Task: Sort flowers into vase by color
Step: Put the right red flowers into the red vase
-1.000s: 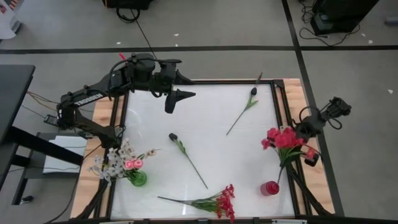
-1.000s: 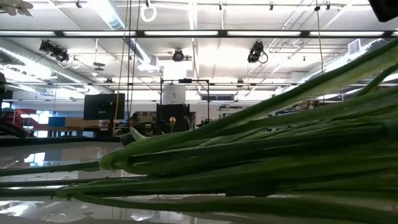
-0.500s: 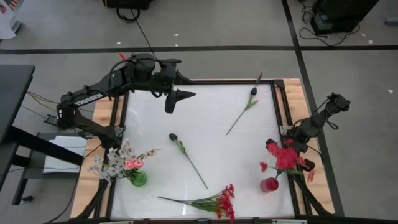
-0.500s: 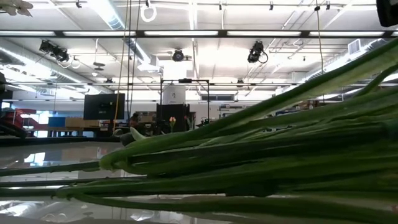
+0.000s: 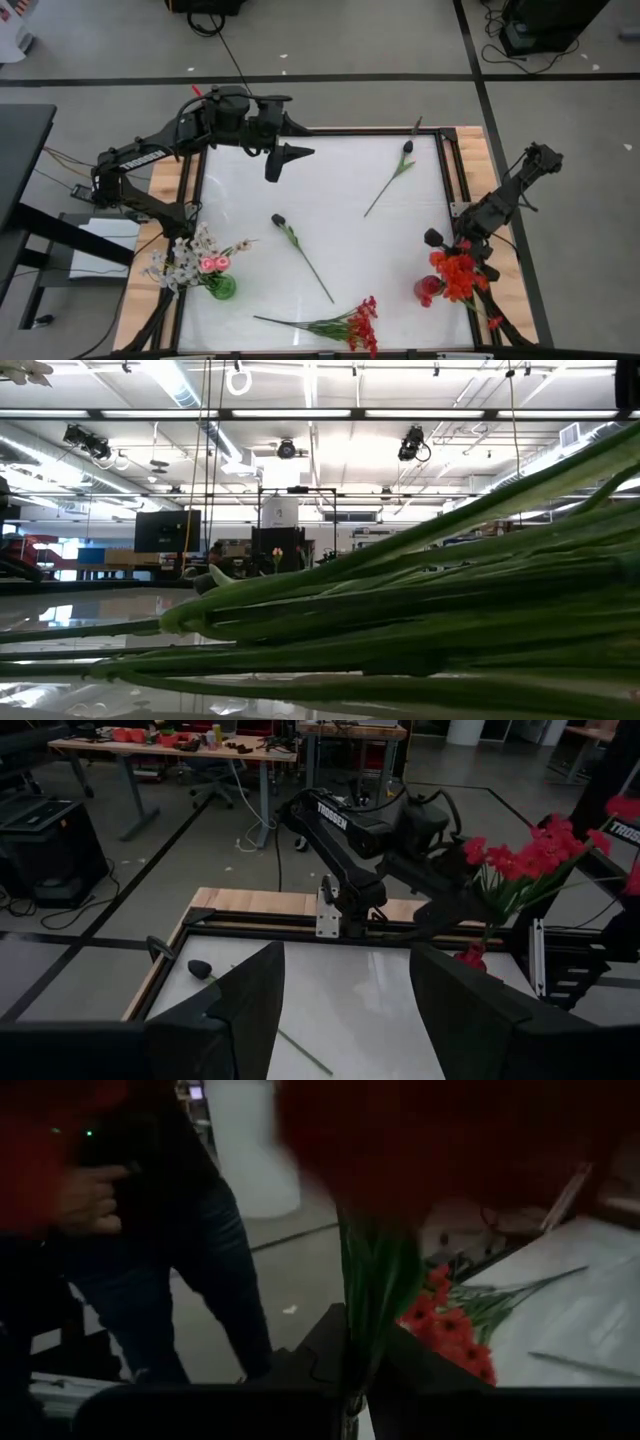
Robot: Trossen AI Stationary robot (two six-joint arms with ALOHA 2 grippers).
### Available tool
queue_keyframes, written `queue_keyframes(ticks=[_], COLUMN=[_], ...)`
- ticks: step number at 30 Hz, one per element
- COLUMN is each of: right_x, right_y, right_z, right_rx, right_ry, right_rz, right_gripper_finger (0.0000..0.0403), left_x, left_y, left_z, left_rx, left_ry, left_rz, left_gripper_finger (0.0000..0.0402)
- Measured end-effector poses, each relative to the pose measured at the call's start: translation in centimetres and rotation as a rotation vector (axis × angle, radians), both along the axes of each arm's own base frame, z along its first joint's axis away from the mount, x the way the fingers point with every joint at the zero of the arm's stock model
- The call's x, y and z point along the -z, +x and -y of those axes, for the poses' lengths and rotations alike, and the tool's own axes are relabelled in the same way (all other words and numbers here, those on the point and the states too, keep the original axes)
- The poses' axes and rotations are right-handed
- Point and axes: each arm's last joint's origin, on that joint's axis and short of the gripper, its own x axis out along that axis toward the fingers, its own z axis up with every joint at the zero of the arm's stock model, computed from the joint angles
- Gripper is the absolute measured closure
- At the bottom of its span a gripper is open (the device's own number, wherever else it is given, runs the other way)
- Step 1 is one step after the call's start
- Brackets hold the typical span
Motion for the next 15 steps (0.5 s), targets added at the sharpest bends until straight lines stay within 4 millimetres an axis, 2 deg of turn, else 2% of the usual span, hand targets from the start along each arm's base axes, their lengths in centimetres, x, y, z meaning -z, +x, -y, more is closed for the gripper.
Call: queue_keyframes(ticks=[7,11,15], right_x=[0.3,0.02,-0.02], right_y=[-0.12,-0.1,-0.1], right_z=[-0.05,-0.09,-0.09], right_rx=[0.005,0.017,0.043], right_ry=[0.022,0.103,0.2], right_rz=[-0.09,-0.164,-0.307], right_gripper_finger=[0.0302,0.0253,0.0217], left_x=[0.01,0.01,0.01], left_y=[0.01,0.01,0.01], left_z=[0.0,0.0,0.0], left_rx=[0.0,0.0,0.0], left_ry=[0.0,0.0,0.0], left_rz=[0.0,0.0,0.0], left_gripper_finger=[0.018,0.018,0.018])
